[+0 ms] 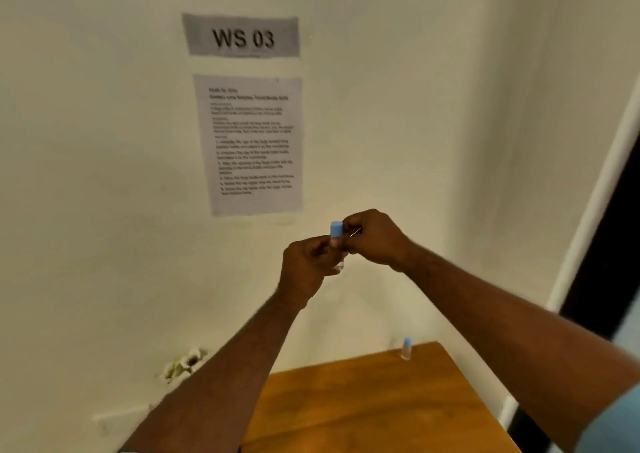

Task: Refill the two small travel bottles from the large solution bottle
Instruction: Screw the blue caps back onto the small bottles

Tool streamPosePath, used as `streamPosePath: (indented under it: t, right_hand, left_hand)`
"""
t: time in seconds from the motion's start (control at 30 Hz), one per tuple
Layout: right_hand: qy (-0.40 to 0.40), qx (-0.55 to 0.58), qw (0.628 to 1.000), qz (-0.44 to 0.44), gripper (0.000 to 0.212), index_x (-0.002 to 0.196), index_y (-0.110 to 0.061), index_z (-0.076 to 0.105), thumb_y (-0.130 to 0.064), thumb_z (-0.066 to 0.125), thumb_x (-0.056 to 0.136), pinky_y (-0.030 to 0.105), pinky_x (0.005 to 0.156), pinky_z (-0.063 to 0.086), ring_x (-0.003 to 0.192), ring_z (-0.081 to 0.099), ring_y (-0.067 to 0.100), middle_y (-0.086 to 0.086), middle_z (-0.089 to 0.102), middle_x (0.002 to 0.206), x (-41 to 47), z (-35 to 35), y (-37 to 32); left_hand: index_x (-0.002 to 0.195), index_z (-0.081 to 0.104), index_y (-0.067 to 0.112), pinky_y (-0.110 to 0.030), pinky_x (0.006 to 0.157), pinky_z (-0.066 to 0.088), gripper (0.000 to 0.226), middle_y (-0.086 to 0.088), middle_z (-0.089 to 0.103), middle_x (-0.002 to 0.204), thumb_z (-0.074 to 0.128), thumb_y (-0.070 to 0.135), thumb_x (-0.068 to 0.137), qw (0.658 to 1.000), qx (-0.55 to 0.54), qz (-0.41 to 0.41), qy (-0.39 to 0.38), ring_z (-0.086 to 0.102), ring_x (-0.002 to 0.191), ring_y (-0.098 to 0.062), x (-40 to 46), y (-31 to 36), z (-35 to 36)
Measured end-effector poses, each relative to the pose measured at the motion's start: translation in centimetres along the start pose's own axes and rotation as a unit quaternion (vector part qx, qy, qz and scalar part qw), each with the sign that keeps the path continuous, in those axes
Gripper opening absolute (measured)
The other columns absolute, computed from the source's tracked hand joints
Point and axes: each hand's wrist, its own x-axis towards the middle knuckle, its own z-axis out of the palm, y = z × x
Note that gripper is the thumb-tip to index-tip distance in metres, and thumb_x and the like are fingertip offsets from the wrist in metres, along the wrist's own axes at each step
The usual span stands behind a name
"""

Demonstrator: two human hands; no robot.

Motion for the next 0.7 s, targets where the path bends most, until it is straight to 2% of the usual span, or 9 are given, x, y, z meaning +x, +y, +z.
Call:
streamPosePath:
  t: [0.1, 0.13, 0.17, 0.2, 0.27, 0.33, 0.47, 0.6, 0.7]
  right_hand:
    - [0.014, 0.035, 0.998, 0.050, 0.025, 0.090, -0.012, 0.078, -0.031, 0.086, 0.075, 0.033, 0.074, 0.055, 0.071, 0.068, 0.014, -0.001, 0.074, 0.079, -1.6, 2.9, 5.3]
    - [0.018, 0.040, 0.997, 0.067, 0.026, 0.091, -0.014, 0.079, -0.033, 0.086, 0.075, 0.033, 0.074, 0.055, 0.072, 0.068, 0.013, -0.002, 0.075, 0.082, -2.1, 3.8, 7.2]
    - [0.022, 0.039, 0.996, 0.083, 0.028, 0.094, -0.016, 0.079, -0.036, 0.085, 0.075, 0.030, 0.074, 0.054, 0.072, 0.067, 0.011, -0.005, 0.075, 0.085, -2.5, 4.8, 9.1]
    - [0.029, 0.035, 0.994, 0.097, 0.031, 0.098, -0.018, 0.077, -0.039, 0.084, 0.076, 0.026, 0.073, 0.052, 0.074, 0.065, 0.008, -0.008, 0.073, 0.089, -2.9, 5.7, 11.0]
    - [0.039, 0.024, 0.991, 0.129, 0.036, 0.105, -0.022, 0.075, -0.044, 0.081, 0.078, 0.019, 0.074, 0.045, 0.082, 0.063, 0.006, -0.012, 0.070, 0.095, -3.5, 7.4, 14.7]
    - [0.039, 0.021, 0.985, 0.169, 0.038, 0.109, -0.025, 0.072, -0.047, 0.079, 0.079, 0.021, 0.078, 0.043, 0.088, 0.061, 0.006, -0.014, 0.068, 0.097, -3.8, 9.1, 18.5]
    - [0.026, 0.026, 0.972, 0.234, 0.040, 0.116, -0.025, 0.071, -0.046, 0.076, 0.082, 0.023, 0.082, 0.046, 0.096, 0.064, 0.008, -0.011, 0.072, 0.104, -3.9, 13.2, 26.2]
    - [-0.002, 0.003, 0.961, 0.278, 0.037, 0.121, -0.025, 0.069, -0.042, 0.070, 0.088, 0.028, 0.085, 0.054, 0.101, 0.067, 0.012, -0.007, 0.073, 0.110, -3.4, 16.8, 33.4]
    - [-0.004, -0.024, 0.952, 0.304, 0.032, 0.121, -0.023, 0.068, -0.038, 0.068, 0.092, 0.034, 0.079, 0.058, 0.096, 0.068, 0.017, -0.003, 0.073, 0.111, -2.7, 18.8, 38.0]
  left_hand:
    - [0.091, 0.080, 0.036, -0.038, 0.079, 0.063, 0.024, -0.006, 0.079, 0.088, 0.074, 0.013, 0.090, 0.998, 0.036, -0.038, -0.021, 0.074, 0.084, -0.020, -1.0, -4.8, 1.4]
    - [0.101, 0.078, 0.036, -0.030, 0.083, 0.061, 0.020, -0.003, 0.079, 0.097, 0.077, 0.021, 0.087, 0.995, 0.082, -0.050, -0.024, 0.074, 0.090, -0.015, -1.3, -6.9, 1.9]
    - [0.114, 0.074, 0.032, -0.019, 0.087, 0.057, 0.029, 0.000, 0.078, 0.107, 0.079, 0.031, 0.085, 0.988, 0.141, -0.065, -0.025, 0.072, 0.098, -0.009, -1.5, -9.1, 2.3]
    - [0.126, 0.069, 0.026, -0.014, 0.090, 0.052, 0.048, 0.001, 0.074, 0.119, 0.078, 0.043, 0.082, 0.976, 0.199, -0.083, -0.024, 0.068, 0.108, -0.007, -2.0, -11.3, 2.7]
    - [0.143, 0.053, 0.022, -0.023, 0.105, 0.044, 0.075, 0.002, 0.060, 0.141, 0.069, 0.061, 0.081, 0.949, 0.291, -0.116, -0.040, 0.055, 0.130, -0.013, -3.2, -15.2, 3.2]
    - [0.152, 0.037, 0.025, -0.031, 0.114, 0.036, 0.085, 0.003, 0.044, 0.155, 0.060, 0.070, 0.083, 0.909, 0.387, -0.136, -0.070, 0.040, 0.143, -0.016, -4.3, -18.9, 3.7]
    - [0.157, 0.023, 0.026, -0.034, 0.119, 0.033, 0.095, 0.001, 0.030, 0.162, 0.051, 0.077, 0.083, 0.844, 0.505, -0.146, -0.103, 0.027, 0.149, -0.018, -5.8, -25.5, 4.1]
    - [0.157, 0.022, 0.025, -0.039, 0.120, 0.032, 0.095, 0.000, 0.027, 0.163, 0.046, 0.079, 0.082, 0.820, 0.537, -0.160, -0.117, 0.023, 0.150, -0.021, -5.4, -30.4, 4.1]
    - [0.157, 0.022, 0.025, -0.040, 0.122, 0.029, 0.094, 0.000, 0.025, 0.164, 0.049, 0.076, 0.083, 0.816, 0.536, -0.180, -0.119, 0.021, 0.151, -0.021, -4.8, -33.5, 4.1]
